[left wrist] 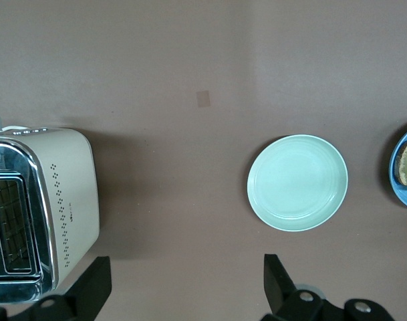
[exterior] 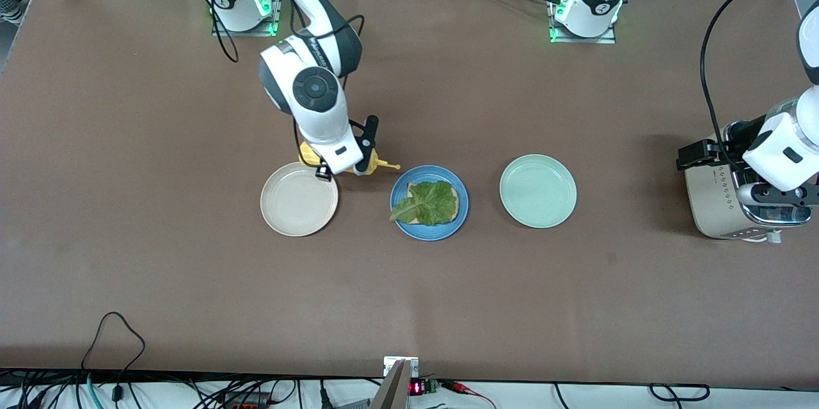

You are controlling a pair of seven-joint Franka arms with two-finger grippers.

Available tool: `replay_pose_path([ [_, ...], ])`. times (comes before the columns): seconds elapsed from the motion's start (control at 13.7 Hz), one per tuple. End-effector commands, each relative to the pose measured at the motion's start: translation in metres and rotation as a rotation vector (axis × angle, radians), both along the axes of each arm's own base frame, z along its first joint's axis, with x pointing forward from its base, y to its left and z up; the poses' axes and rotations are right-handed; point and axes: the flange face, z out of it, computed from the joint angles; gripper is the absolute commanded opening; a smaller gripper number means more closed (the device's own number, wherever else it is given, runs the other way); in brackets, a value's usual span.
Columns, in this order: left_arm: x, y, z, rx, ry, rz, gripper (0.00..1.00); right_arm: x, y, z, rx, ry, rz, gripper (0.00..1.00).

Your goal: Make sandwich in blue plate with both arms

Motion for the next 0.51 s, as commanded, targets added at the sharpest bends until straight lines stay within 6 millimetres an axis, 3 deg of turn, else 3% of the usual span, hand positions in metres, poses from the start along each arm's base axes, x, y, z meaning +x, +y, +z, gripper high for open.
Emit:
replay_pose_path([
  [0.0, 0.0001, 0.0020, 0.0018, -0.027, -0.004, -0.011, 1.00, 0.0132, 0.0108, -0.0043, -0.033, -0.039, -0.025, 0.00],
  [0.44, 0.0001, 0.0030, 0.0018, -0.025, -0.003, -0.008, 1.00, 0.0179, 0.0103, -0.0074, -0.051, -0.048, -0.030, 0.00],
])
